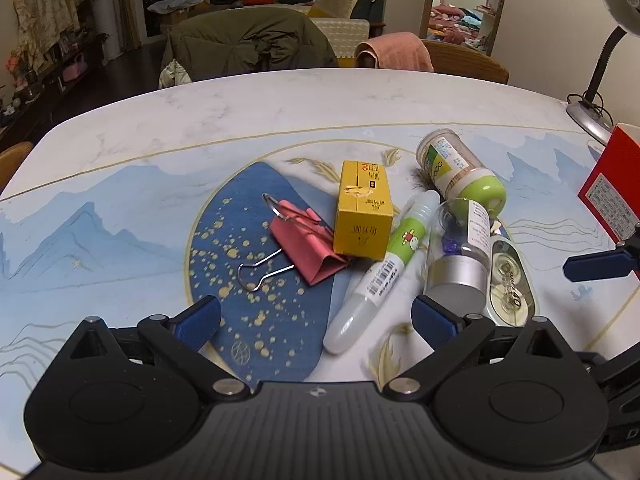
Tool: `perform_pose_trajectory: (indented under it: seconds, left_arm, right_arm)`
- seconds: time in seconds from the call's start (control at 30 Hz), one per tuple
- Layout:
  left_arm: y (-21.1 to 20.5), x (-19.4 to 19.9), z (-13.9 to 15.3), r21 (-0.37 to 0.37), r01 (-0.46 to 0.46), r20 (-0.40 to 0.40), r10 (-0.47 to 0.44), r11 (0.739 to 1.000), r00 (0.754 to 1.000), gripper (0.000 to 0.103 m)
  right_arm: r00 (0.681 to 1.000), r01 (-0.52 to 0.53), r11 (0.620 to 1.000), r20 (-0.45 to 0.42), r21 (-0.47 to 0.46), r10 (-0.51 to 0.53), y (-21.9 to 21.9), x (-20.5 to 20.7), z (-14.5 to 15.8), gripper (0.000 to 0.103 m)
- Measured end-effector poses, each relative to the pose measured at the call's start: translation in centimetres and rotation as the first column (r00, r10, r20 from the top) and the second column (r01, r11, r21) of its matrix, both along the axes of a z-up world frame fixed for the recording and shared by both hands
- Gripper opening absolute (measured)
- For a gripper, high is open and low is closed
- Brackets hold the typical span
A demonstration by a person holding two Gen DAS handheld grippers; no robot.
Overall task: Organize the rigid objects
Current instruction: 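Withdraw both tools from the shoebox back toward the pile, then grasp the white glue stick with left tool while right tool grasps correction-tape dispenser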
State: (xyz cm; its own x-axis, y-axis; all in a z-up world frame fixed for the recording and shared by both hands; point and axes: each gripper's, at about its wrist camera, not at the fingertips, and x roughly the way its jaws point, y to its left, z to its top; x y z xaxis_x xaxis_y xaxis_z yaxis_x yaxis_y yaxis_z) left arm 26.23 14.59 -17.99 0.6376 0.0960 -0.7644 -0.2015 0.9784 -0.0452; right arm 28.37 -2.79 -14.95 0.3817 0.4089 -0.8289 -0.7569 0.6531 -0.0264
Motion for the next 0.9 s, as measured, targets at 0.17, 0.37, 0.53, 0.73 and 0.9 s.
perform_pose_trajectory:
  seconds: [0.17, 0.37, 0.53, 0.73, 0.9]
  left_arm:
    - [-0.3, 0.5, -0.4, 0.010, 0.022, 0.009, -0.023, 1.000, 1.000, 0.096]
    - [-1.1, 0.6, -0.4, 0.026, 0.061, 0.019, -0.062, 0.998, 0.998, 0.074]
    - [-1.7, 0.5, -0.1, 0.011, 0.082, 0.018, -0.082, 0.997, 0.996, 0.055]
    - [-2.3, 0.9, 0.1, -0.015, 0.110, 0.020, -0.110, 0.994, 0.994, 0.043]
    - [-3.1, 1.4, 0.1, -0.021, 0.157, 0.022, -0.156, 0.987, 0.987, 0.036]
  right_arm:
    - [1.000, 0.009, 1.000, 0.013, 0.008, -0.009, 0.7, 0.3, -0.7, 0.080]
    - [1.000, 0.015, 1.000, 0.024, 0.023, -0.016, 1.6, 0.6, -1.1, 0.078]
    - [0.999, 0.027, 1.000, 0.025, 0.017, -0.027, 1.8, 1.0, -1.6, 0.075]
    - [0.999, 0.045, 0.999, -0.003, 0.024, -0.045, 1.3, 1.5, -2.1, 0.069]
    - [0.999, 0.050, 0.998, -0.013, 0.034, -0.050, 0.7, 1.8, -2.0, 0.064]
